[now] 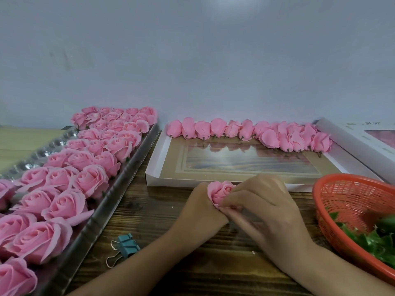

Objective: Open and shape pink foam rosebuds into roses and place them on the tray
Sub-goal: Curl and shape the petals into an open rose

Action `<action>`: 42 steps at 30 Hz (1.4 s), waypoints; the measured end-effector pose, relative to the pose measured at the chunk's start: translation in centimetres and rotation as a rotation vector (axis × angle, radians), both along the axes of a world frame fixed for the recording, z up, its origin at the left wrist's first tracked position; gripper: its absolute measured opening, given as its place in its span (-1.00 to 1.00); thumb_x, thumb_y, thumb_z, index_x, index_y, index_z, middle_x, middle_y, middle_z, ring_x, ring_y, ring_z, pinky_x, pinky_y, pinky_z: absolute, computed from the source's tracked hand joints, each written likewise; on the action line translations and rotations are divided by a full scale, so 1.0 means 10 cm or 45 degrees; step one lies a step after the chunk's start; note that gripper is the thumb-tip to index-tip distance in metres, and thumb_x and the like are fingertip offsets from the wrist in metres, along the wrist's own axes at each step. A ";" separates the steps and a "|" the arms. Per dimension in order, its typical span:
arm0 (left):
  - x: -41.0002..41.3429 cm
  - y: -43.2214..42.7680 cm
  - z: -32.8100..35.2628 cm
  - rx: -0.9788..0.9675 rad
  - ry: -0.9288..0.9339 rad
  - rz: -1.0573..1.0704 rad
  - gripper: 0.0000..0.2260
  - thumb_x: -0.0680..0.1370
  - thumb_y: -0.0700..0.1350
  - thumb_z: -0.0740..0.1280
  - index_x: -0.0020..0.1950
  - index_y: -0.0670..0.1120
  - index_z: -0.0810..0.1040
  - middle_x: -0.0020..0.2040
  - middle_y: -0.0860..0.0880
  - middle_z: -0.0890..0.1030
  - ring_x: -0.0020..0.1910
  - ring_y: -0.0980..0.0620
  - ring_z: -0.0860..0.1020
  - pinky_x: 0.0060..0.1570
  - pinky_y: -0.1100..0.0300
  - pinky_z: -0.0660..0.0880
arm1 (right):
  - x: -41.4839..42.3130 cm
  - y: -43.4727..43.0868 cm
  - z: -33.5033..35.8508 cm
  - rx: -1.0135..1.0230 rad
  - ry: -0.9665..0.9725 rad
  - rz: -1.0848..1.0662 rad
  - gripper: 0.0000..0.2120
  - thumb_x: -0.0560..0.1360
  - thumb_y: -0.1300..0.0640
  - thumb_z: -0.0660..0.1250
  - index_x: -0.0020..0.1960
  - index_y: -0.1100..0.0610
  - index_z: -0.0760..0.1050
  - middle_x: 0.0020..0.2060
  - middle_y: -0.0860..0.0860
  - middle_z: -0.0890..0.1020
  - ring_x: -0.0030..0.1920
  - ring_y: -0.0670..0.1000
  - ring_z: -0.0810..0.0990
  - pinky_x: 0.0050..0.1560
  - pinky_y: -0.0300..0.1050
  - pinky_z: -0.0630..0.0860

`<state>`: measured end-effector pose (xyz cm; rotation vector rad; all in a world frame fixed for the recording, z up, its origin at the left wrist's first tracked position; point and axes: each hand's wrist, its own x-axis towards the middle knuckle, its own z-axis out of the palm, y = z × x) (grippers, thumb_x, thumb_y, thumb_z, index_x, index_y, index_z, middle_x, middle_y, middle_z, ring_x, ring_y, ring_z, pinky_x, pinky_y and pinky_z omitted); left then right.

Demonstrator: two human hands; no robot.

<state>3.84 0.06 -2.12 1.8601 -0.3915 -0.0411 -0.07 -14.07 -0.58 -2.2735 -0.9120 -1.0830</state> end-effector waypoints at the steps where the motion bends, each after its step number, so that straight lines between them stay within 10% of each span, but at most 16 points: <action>1: 0.01 0.00 0.02 0.037 0.008 -0.034 -0.53 0.44 -0.40 0.32 -0.31 0.21 0.39 -0.48 0.22 0.53 -0.38 0.33 0.52 -0.33 0.55 0.41 | 0.00 -0.01 0.00 -0.017 0.003 -0.002 -0.92 0.53 0.15 0.40 -0.07 0.13 0.66 -0.13 -0.05 0.63 -0.08 -0.05 0.56 -0.05 -0.06 0.44; 19: 0.08 0.05 0.05 -0.009 -0.142 -0.252 -0.61 0.51 -0.41 0.26 -0.38 0.03 0.39 -0.47 0.29 0.51 -0.39 0.39 0.49 -0.35 0.53 0.37 | 0.01 0.01 -0.03 -0.193 0.010 0.083 -0.85 0.58 0.18 0.31 0.06 0.12 0.66 0.02 -0.07 0.53 0.04 -0.11 0.50 0.12 -0.24 0.35; 28: 0.02 0.11 0.12 -0.422 -0.112 -0.253 -0.91 0.47 -0.40 0.32 -0.23 -0.31 0.48 -0.32 -0.17 0.43 -0.29 0.00 0.42 -0.28 0.32 0.43 | -0.02 -0.03 -0.06 0.160 0.305 0.228 -0.64 0.65 -0.01 0.12 0.08 0.06 0.68 -0.01 -0.13 0.60 0.04 -0.13 0.57 -0.04 0.04 0.44; 36: 0.06 0.10 0.05 -0.173 -0.150 -0.150 -0.75 0.43 -0.36 0.39 -0.27 -0.03 0.47 -0.32 0.06 0.49 -0.30 0.26 0.49 -0.22 0.46 0.45 | 0.01 -0.02 -0.07 0.615 0.437 0.316 -0.59 0.63 0.00 0.18 -0.30 0.12 0.59 -0.31 -0.06 0.56 -0.22 0.09 0.61 -0.24 0.08 0.47; 42: 0.05 0.06 0.04 -0.160 -0.190 -0.249 -0.75 0.32 -0.22 0.47 -0.38 0.12 0.54 -0.38 0.26 0.55 -0.31 0.28 0.50 -0.23 0.44 0.46 | 0.07 -0.03 -0.11 0.805 0.645 0.216 -0.87 0.50 -0.04 0.33 -0.19 -0.04 0.51 -0.34 -0.05 0.48 -0.28 0.21 0.51 -0.23 0.25 0.48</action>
